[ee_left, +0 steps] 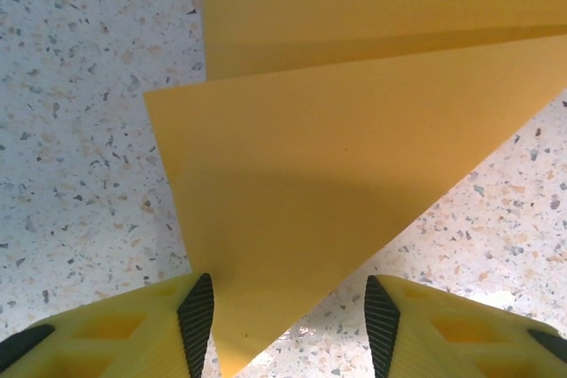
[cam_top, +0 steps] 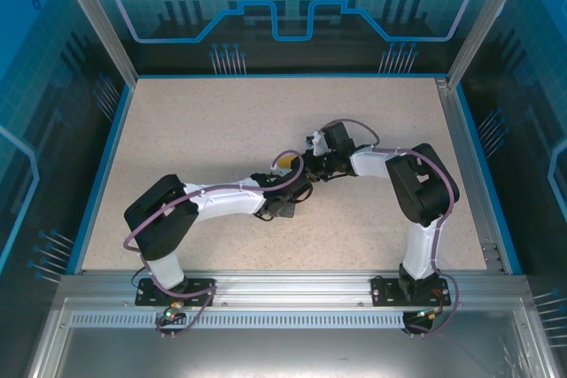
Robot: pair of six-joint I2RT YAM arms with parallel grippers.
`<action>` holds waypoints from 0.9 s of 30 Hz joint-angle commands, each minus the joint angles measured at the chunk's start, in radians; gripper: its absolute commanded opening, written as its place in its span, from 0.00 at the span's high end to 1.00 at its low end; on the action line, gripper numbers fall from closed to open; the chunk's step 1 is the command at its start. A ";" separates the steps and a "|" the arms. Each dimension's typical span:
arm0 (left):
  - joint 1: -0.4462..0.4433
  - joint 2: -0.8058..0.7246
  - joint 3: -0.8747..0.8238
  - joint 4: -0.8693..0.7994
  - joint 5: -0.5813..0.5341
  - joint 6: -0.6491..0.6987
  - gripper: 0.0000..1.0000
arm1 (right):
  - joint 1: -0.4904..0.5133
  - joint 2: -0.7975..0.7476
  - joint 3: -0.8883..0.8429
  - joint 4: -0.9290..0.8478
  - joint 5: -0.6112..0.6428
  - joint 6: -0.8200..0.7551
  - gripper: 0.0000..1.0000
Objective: Fold a paper plane with a square sheet of paper (pick it up from the middle)
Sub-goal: Fourth fold the wing at the center of the table.
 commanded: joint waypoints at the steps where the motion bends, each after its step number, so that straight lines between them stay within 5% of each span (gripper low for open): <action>1: -0.013 0.014 0.027 -0.020 -0.052 -0.012 0.49 | -0.013 -0.008 0.024 -0.036 -0.020 -0.004 0.70; 27: -0.033 0.071 0.047 -0.022 -0.107 -0.006 0.63 | -0.013 -0.014 0.028 -0.048 -0.019 0.001 0.71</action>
